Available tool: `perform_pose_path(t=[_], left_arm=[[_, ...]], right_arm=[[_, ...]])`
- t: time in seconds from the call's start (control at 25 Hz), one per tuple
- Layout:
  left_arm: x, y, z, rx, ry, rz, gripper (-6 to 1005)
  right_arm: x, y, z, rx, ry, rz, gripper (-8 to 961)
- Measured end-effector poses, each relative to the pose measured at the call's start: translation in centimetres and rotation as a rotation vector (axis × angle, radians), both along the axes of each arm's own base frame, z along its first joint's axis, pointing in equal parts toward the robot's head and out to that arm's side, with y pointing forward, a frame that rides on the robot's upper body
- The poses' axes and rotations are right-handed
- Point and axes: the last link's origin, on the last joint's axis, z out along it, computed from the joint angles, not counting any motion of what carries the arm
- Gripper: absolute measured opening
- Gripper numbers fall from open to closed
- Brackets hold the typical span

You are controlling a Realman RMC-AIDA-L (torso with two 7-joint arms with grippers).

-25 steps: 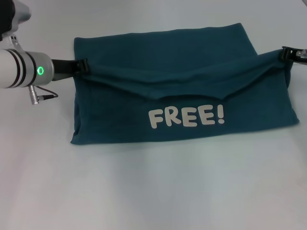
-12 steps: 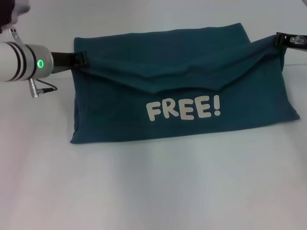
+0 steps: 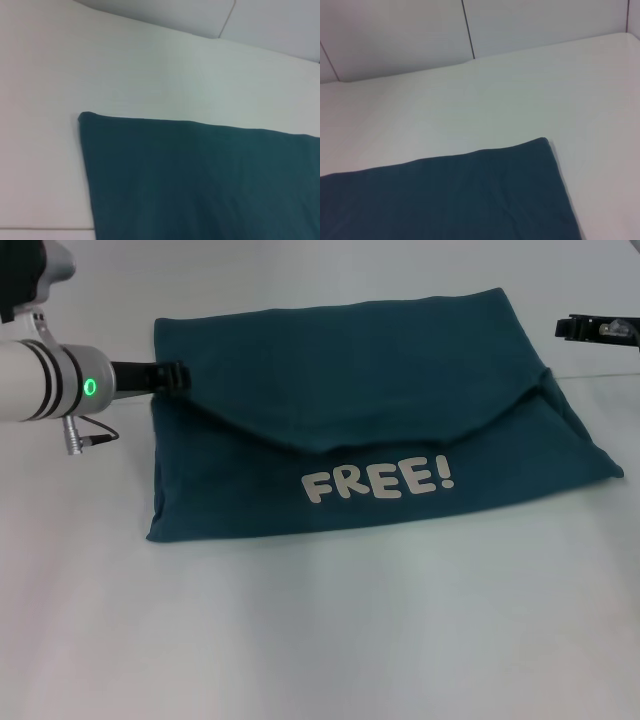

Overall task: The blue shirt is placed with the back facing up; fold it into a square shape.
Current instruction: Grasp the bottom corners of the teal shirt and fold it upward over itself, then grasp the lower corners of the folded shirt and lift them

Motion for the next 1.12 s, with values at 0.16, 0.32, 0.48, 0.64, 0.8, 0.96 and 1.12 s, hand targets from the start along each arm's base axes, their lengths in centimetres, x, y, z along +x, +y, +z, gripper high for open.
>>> perform_pose_path(t=[0.16,0.32,0.48,0.64,0.8,0.96,1.12], left_arm=[[-0.3,-0.1,0.2,0.013,-0.024,0.029,259],[-1.3,-0.2,0.9,0.038,-0.053,0.064,391],[-2.5,-1.2,2.0,0.048,-0.113,0.092,509],[-3.9,-3.4,2.6,-0.004,-0.221,0.121,651],[-5.0,-6.2,2.9,-0.07,-0.376,0.137,777],[-6.6,-8.7,3.0,-0.136,-0.497,0.154,791],[-8.2,-10.3,2.5,-0.162,-0.553,0.188,795]], right_arm=[[0.1,-0.1,0.2,-0.013,0.009,-0.003,278],[0.5,-0.6,0.5,-0.037,0.078,-0.02,422],[1.6,-2.5,0.7,-0.092,0.226,-0.044,624],[2.8,-5.6,0.5,-0.167,0.403,-0.046,682],[4.3,-9.3,0.0,-0.234,0.56,-0.053,692],[5.2,-12.4,-0.5,-0.318,0.656,-0.047,703],[5.6,-14.4,-1.3,-0.37,0.693,-0.034,703]])
